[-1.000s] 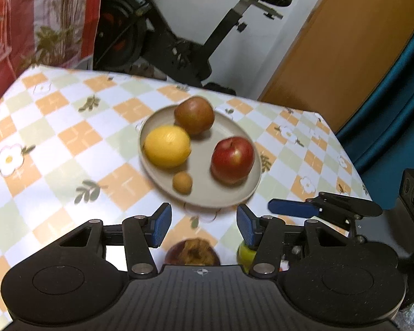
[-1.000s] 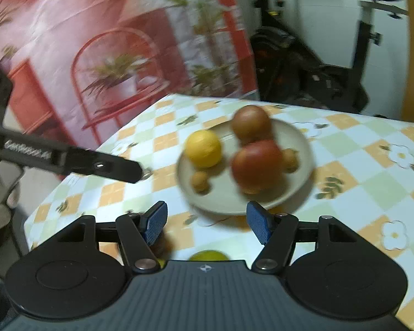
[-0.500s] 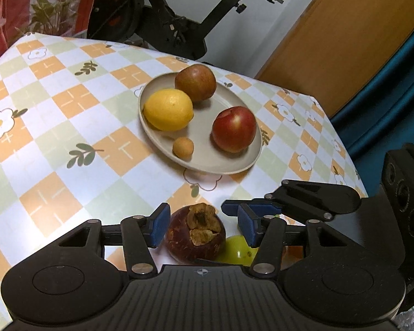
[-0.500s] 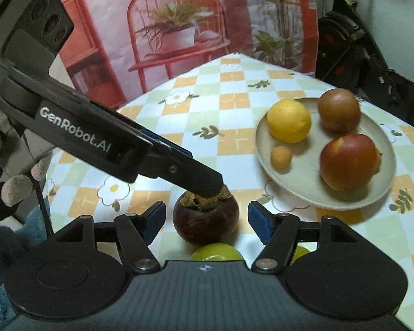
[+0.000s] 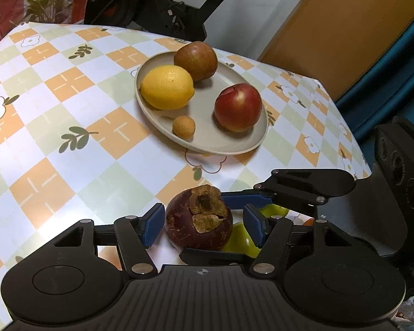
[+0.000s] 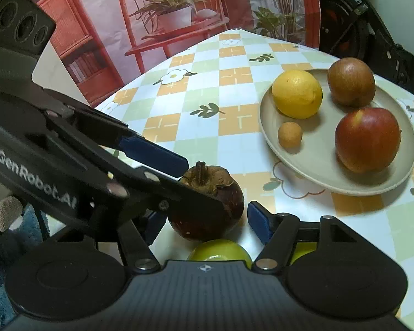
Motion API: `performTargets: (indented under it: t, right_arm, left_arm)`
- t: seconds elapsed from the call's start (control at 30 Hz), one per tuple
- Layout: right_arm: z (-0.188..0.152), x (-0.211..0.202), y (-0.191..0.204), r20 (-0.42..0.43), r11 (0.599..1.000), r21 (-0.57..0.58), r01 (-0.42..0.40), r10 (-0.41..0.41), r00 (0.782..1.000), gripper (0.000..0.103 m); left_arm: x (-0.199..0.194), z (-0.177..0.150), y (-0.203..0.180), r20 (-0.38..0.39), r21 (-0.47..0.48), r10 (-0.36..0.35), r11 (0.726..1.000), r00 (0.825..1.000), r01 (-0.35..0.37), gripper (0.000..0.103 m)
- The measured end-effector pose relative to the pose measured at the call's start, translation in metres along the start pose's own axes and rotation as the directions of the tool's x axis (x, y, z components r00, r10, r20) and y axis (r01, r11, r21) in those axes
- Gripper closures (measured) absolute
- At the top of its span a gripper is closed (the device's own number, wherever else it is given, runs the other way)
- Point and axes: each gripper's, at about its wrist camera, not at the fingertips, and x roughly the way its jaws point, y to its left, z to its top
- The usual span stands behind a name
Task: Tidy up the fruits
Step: 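Carry the mangosteen with both grippers over the plate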
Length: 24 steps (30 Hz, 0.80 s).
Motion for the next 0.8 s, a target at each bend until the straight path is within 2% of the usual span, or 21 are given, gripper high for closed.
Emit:
performTargets:
  t: [0.53, 0.8]
  right_arm:
    - [-0.001, -0.001, 0.001, 0.01, 1.0, 0.007, -0.004, 0.004, 1.0, 0.039]
    - [0.0, -0.012, 0.001, 0.061, 1.0, 0.016, -0.006, 0.005, 0.998, 0.039]
  left_arm:
    - [0.004, -0.001, 0.001, -0.015, -0.002, 0.016, 1.0, 1.0, -0.016, 0.044]
    - [-0.01, 0.004, 0.0, 0.04, -0.015, -0.01, 1.0, 0.999, 0.01, 0.046]
